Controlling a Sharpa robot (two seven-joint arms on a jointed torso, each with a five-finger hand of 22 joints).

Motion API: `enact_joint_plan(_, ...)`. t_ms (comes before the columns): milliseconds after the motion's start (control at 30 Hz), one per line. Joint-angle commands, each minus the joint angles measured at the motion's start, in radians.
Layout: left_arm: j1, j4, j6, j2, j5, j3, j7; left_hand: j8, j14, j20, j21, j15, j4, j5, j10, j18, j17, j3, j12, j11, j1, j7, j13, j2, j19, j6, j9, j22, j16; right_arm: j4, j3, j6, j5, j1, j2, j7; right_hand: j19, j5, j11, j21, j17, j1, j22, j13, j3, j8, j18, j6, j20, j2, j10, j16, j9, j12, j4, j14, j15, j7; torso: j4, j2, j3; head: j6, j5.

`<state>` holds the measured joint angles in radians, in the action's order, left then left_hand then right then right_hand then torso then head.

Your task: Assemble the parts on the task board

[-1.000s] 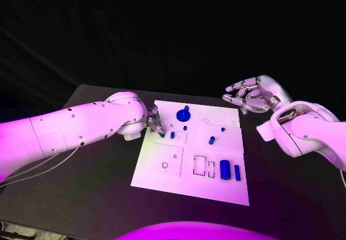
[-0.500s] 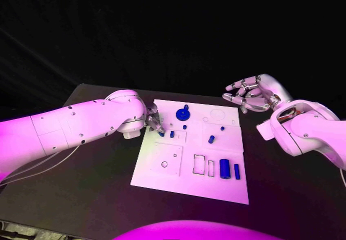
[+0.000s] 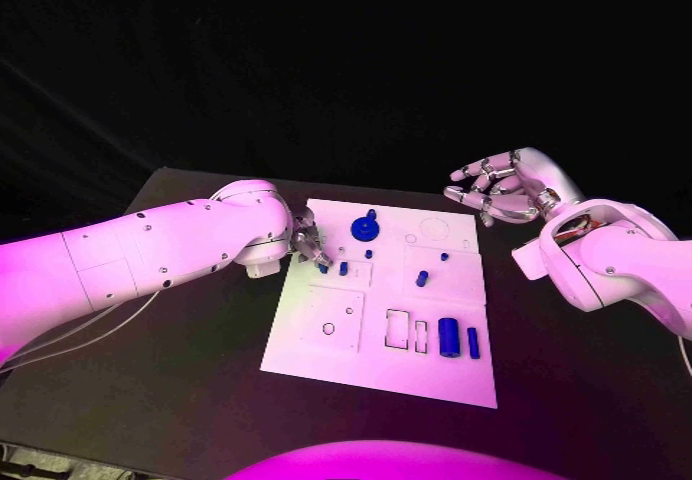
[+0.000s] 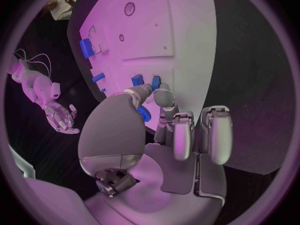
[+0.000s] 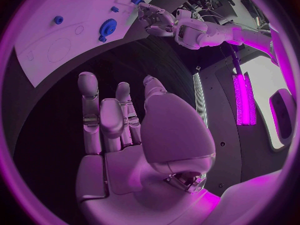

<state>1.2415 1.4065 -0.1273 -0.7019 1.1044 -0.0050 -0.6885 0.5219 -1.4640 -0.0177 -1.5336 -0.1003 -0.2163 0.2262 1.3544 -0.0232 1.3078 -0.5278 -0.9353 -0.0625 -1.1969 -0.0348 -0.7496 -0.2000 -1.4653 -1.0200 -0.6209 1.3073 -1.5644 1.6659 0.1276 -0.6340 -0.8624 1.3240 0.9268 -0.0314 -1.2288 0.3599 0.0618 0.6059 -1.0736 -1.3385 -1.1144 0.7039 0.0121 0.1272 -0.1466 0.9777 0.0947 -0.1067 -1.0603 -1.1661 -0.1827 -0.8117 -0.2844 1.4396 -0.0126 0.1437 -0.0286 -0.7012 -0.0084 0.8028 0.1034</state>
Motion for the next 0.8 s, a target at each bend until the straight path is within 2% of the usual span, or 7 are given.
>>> enact_joint_plan(33,-0.005,0.001,-0.023,0.003,-0.010,-0.003,-0.011,-0.002,-0.106,0.009,-0.005,-0.007,-0.002,-0.002,0.006,0.011,0.260,0.010,-0.005,0.005,0.011,0.026,-0.003,-0.002,-0.078,-0.035,-0.002,0.226,-0.005,0.002,0.000,0.010,-0.004,-0.001,0.000,-0.008,-0.009,0.006,-0.005,-0.003,0.001,0.000,0.002,-0.002,-0.003,0.004,-0.014,-0.002,-0.002,0.009,0.001,0.005,-0.001,0.001,-0.003,-0.002,-0.003,-0.003,0.0002,0.000,0.0002,0.001,-0.001)
enact_joint_plan(500,-0.005,-0.003,-0.029,0.006,-0.012,-0.003,-0.018,-0.005,-0.107,0.011,-0.008,-0.008,-0.023,-0.002,0.007,0.013,0.263,0.067,-0.012,0.004,0.024,0.027,-0.013,0.003,-0.081,-0.043,-0.007,0.230,-0.006,0.003,0.000,0.010,-0.004,-0.001,0.001,-0.008,-0.009,0.006,-0.005,-0.004,0.001,0.001,0.002,-0.002,-0.002,0.004,-0.014,-0.002,-0.002,0.009,0.000,0.005,-0.001,0.000,-0.003,-0.002,-0.003,-0.003,-0.0002,0.000,-0.0001,0.002,-0.002)
enact_joint_plan(800,-0.004,-0.010,-0.029,0.006,-0.012,-0.003,-0.021,-0.014,-0.106,0.011,-0.008,-0.008,-0.060,-0.003,0.006,0.012,0.261,0.153,-0.013,0.005,0.044,0.026,-0.016,0.017,-0.080,-0.049,-0.013,0.230,-0.005,0.003,0.000,0.010,-0.004,-0.001,0.002,-0.008,-0.009,0.006,-0.005,-0.004,0.001,0.001,0.002,-0.002,-0.002,0.004,-0.014,-0.002,-0.002,0.009,0.000,0.005,-0.001,0.000,-0.003,-0.002,-0.003,-0.003,-0.0004,0.000,-0.0006,0.002,-0.003)
